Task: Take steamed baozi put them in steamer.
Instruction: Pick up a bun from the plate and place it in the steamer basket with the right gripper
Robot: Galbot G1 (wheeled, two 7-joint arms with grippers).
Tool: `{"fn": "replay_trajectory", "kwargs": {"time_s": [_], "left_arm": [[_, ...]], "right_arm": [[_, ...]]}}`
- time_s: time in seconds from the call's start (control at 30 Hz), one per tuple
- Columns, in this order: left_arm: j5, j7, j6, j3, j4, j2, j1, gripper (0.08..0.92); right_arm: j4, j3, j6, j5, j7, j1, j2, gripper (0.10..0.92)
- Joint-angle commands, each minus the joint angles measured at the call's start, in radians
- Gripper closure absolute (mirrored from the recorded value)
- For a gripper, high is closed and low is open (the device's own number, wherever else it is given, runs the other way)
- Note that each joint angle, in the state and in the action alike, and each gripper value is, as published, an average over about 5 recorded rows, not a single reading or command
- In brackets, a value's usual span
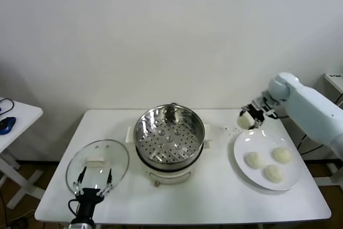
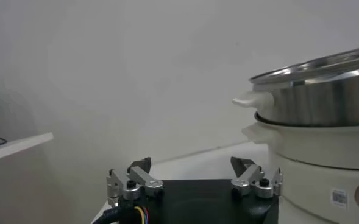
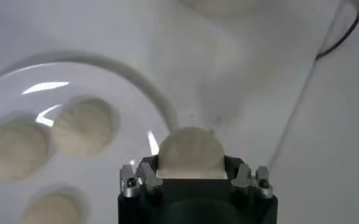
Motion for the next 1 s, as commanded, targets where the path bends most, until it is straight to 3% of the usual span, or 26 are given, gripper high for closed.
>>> {"fn": "replay_trajectory", "kwargs": {"time_s": [0.03,0.37,1.0], "left_arm": [[-0.001,0.001,0.0,-0.004,-0.007,0.002,0.008,0.177],[0.009,0.004,0.012,0.01,-0.011,0.004,-0.001,0.177],[0.006,0.004,-0.001,0.007,-0.012,0.015,0.025,0.177]], "right_arm": [[0.243,-0.255,0.037,0.147,-0.01,0.328,0.023,0.321],[0.347,-0.275,0.074,0.039,0.007,0.304,0.19,0.321],[0.051,-0.213,0.175,-0.298,0.041,0.062,0.521,0.313]]}}
